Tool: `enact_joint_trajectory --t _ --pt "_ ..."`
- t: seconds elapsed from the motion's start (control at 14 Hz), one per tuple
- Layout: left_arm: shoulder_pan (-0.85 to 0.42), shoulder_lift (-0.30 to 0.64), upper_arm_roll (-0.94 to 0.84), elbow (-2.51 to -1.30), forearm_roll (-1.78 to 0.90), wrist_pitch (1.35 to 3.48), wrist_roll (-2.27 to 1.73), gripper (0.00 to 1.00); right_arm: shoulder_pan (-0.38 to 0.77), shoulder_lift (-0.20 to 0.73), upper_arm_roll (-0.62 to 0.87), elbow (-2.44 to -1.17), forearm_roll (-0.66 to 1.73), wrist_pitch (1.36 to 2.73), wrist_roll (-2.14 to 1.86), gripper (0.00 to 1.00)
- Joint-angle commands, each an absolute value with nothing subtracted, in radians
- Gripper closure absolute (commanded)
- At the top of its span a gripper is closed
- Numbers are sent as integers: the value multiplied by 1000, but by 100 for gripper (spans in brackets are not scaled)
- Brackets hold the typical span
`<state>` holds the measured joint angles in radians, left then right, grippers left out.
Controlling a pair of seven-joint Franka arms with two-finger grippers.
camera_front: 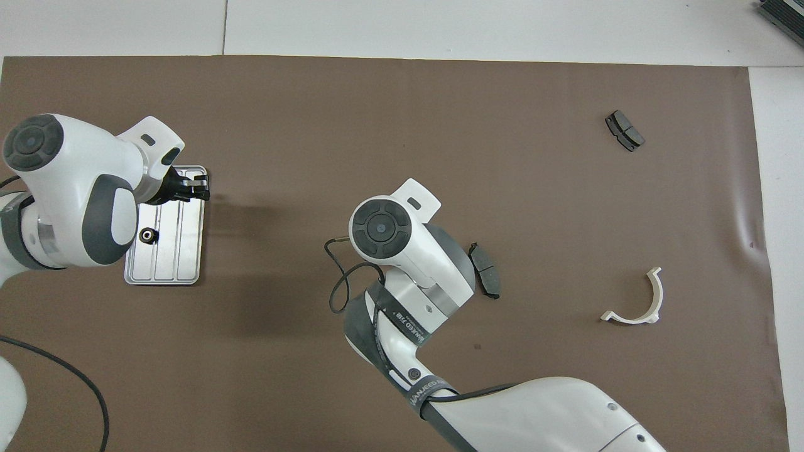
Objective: Place bearing gear from tray to pile
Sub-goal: 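Lift the bearing with the right gripper toward the pile while the left lifts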
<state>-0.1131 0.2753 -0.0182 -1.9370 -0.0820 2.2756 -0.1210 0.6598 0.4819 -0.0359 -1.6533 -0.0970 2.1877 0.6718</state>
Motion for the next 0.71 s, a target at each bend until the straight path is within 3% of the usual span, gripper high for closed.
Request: enact_joint_trajectory --t 0.0,0.29,0.64 --pt "-220 287 -5 -1925 -54 2255 -300 84 562 375 -25 -1684 -94 2099 590 100" --pt "-369 284 -6 -1930 -52 2264 -550 83 424 325 -25 -1684 -94 2027 464 100" --pt "-511 294 -6 -1944 -52 2328 -728 80 220 327 -25 -1718 -20 2045 191 100"
